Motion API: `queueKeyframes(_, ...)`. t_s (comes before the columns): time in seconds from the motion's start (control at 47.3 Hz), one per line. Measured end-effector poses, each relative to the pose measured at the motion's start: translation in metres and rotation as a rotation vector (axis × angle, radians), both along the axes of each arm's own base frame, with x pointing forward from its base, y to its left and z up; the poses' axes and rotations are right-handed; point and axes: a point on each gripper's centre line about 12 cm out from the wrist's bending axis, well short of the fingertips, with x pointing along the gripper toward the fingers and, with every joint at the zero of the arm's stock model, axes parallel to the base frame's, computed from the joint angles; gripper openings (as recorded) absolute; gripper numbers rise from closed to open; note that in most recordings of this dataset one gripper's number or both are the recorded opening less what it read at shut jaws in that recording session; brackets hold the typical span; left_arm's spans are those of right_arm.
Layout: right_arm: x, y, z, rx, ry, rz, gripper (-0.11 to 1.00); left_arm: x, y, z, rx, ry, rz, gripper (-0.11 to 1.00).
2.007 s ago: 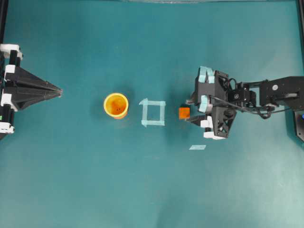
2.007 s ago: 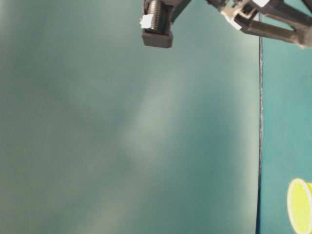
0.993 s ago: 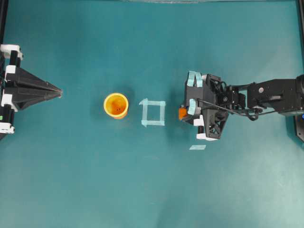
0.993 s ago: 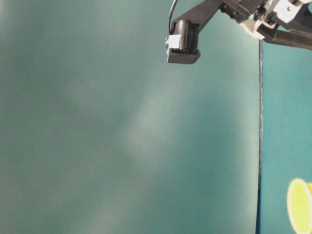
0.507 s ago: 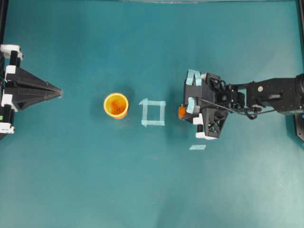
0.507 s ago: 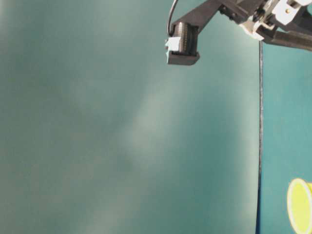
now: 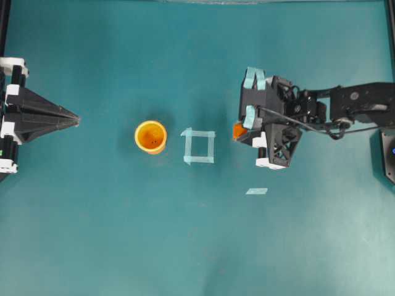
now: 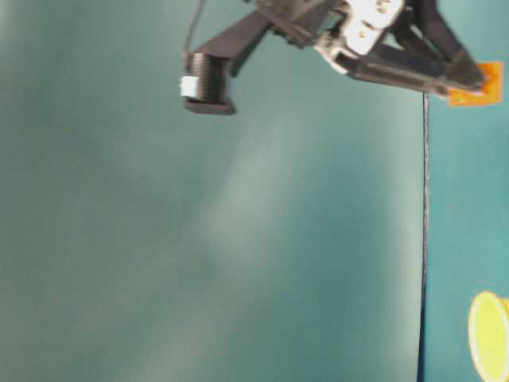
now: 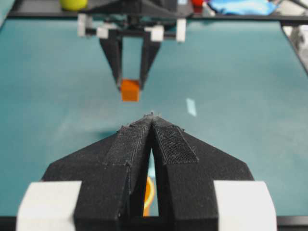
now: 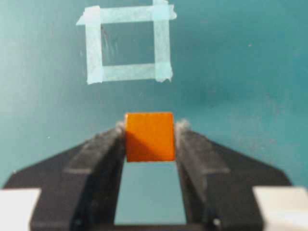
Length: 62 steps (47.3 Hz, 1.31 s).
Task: Move the block backward with right arm.
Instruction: 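Lift the orange cube and carry it toward the back edge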
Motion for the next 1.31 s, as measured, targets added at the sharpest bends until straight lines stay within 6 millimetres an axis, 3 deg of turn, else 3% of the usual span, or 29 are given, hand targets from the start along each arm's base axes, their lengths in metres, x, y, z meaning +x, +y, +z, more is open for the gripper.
queueKeyframes(0.275, 0.006, 0.0, 0.023, 0.001, -0.003, 0.004, 0.4, 0.001, 0.0, 0.003, -0.001, 0.0, 0.0, 0.0)
queueKeyframes(0.591, 0.005, -0.015, 0.024, -0.002, 0.0, -0.036, 0.4, 0.001, 0.0, 0.003, -0.003, -0.002, -0.001, 0.0)
queueKeyframes(1.31, 0.01, -0.114, 0.039, -0.128, -0.02, -0.211, 0.4, 0.0, 0.0, 0.004, -0.002, -0.003, 0.0, 0.0)
